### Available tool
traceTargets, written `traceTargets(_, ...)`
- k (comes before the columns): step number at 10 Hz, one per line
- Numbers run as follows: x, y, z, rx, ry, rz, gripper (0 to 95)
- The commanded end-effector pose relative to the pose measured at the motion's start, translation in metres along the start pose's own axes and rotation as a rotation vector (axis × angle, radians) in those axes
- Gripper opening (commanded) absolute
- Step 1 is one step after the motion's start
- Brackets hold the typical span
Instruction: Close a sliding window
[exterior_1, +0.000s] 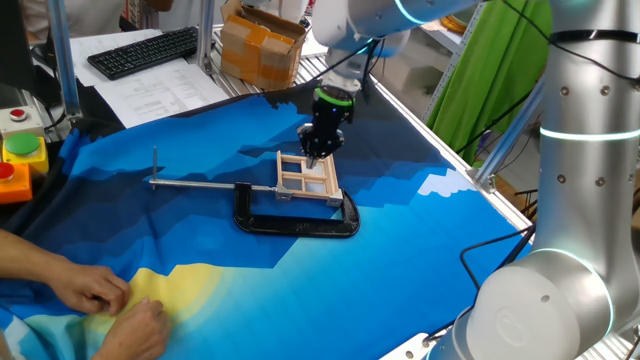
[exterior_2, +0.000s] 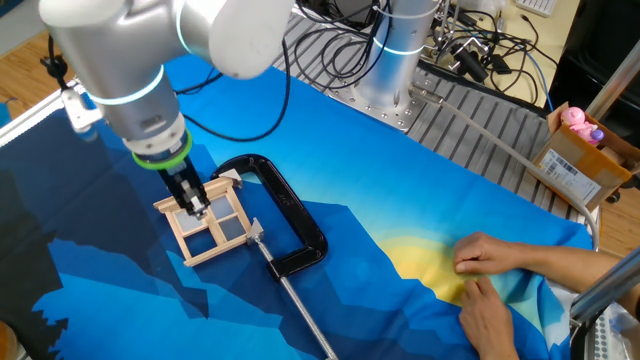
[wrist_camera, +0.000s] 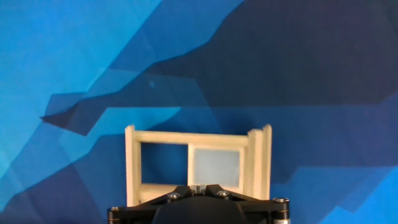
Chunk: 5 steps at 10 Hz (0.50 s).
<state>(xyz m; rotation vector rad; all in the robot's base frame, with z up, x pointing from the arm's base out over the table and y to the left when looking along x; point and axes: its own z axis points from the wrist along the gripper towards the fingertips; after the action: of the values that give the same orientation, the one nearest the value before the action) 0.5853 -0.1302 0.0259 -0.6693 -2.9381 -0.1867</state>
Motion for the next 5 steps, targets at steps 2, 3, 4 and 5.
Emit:
traceTargets(2, -0.011, -0.012, -0.009, 0.007, -0.014, -0.038, 0.0)
traceTargets(3, -0.015, -0.013, -0.010, 0.002, -0.023, -0.045, 0.0)
traceTargets(4, -0.015, -0.013, -0.008, 0.002, -0.035, -0.037, 0.0)
traceTargets(5, -0.016, -0.010, -0.004, -0.001, -0.045, -0.031, 0.0)
